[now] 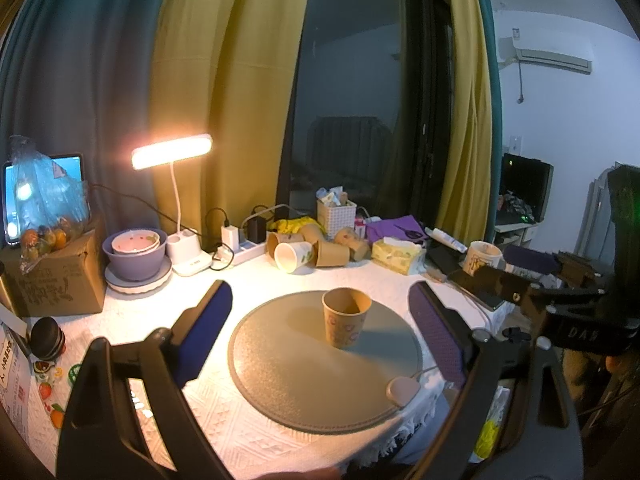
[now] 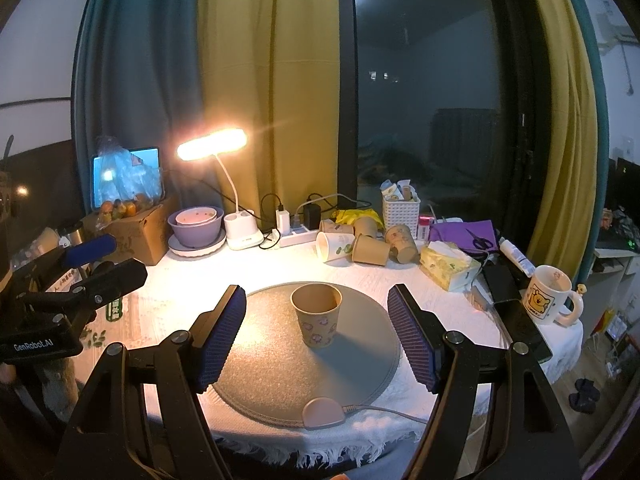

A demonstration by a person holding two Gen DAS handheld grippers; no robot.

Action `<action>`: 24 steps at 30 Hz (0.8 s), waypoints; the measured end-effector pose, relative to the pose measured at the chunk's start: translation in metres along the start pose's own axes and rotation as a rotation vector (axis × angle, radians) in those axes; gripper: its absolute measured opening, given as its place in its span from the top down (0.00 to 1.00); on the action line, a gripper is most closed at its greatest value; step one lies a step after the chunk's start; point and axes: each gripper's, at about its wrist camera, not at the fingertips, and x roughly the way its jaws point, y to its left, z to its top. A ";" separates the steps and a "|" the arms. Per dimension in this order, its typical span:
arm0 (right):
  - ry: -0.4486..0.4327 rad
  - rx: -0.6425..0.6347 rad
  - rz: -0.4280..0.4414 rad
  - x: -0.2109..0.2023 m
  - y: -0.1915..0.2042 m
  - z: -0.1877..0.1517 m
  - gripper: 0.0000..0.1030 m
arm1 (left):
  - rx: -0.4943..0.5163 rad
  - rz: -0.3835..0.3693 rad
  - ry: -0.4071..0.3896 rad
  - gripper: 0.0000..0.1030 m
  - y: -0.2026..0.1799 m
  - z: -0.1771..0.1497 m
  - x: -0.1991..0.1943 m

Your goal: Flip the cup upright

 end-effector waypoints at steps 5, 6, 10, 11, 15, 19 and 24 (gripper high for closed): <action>0.003 -0.007 0.005 0.000 0.001 -0.001 0.26 | 0.000 0.000 0.000 0.12 -0.001 0.000 0.000; 0.003 -0.008 0.006 0.000 0.001 -0.001 0.26 | 0.000 0.000 0.000 0.12 -0.001 0.000 0.000; 0.004 -0.009 0.007 0.001 0.001 0.000 0.26 | -0.001 0.000 0.000 0.12 0.001 -0.001 0.000; 0.005 -0.009 0.007 0.001 0.001 0.000 0.26 | -0.001 -0.001 0.001 0.12 -0.001 -0.001 0.000; 0.005 -0.010 0.006 0.001 0.001 -0.001 0.26 | -0.001 0.000 -0.001 0.12 -0.001 -0.001 0.000; 0.005 -0.008 0.005 0.001 0.001 0.000 0.26 | -0.001 0.001 -0.001 0.12 -0.004 0.000 -0.001; 0.004 -0.010 0.006 0.001 0.001 0.000 0.26 | -0.002 0.001 -0.002 0.12 -0.006 0.000 -0.001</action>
